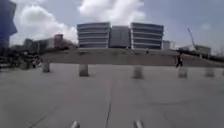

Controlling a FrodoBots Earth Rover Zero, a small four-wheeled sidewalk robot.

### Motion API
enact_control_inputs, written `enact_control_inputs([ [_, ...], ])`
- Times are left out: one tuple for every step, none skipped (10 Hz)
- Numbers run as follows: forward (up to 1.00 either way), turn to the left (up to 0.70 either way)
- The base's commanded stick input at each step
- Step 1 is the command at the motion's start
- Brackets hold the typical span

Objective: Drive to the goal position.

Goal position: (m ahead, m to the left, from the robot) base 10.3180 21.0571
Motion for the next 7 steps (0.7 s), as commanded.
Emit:
enact_control_inputs([
  [0.85,0.0],
  [0.85,0.0],
  [0.85,0.0],
  [0.85,0.0],
  [0.85,0.0],
  [0.85,0.0],
  [0.85,0.0],
])
